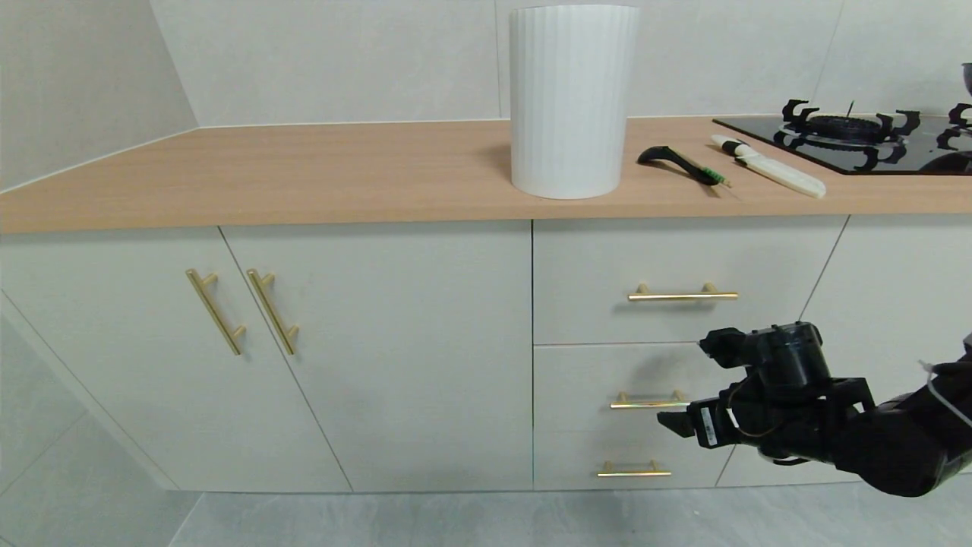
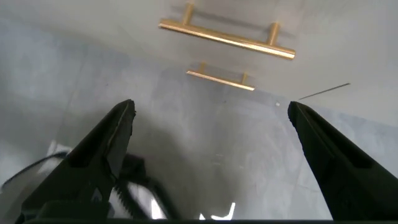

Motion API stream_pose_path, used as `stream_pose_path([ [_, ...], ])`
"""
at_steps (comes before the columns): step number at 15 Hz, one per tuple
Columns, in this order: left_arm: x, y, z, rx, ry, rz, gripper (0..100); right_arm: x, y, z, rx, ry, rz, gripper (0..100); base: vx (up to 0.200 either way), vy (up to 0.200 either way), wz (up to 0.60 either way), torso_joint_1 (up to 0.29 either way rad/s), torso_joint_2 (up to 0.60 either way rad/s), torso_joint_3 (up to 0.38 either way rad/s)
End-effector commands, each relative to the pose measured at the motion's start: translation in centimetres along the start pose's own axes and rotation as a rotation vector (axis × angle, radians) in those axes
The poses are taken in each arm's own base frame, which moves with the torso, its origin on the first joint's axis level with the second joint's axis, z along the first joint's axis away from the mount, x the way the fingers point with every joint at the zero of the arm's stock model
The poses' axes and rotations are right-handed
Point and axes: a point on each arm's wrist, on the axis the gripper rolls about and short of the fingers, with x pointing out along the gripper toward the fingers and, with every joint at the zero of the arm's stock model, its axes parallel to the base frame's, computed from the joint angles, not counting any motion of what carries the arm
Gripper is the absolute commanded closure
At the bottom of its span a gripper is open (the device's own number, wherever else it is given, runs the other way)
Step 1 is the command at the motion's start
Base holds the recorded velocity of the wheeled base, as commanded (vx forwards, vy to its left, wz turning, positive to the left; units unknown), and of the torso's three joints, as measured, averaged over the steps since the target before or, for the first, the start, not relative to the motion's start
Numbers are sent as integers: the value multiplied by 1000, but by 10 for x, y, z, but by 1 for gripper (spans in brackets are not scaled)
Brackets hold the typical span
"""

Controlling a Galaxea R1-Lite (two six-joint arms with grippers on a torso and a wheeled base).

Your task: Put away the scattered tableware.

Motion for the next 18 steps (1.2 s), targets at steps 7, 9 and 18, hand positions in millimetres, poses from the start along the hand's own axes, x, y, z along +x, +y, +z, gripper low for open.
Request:
stream_pose_path([
  [7,0,0,0,0,1,1,0,54,0,-21,66,-145,-78,0,0,0,0,0,0,0],
  [9,0,0,0,0,2,1,0,63,-1,-24,72,-181,-104,0,0,0,0,0,0,0],
  [18,0,0,0,0,1,1,0,94,-2,-28,128,-235,-164,0,0,0,0,0,0,0],
])
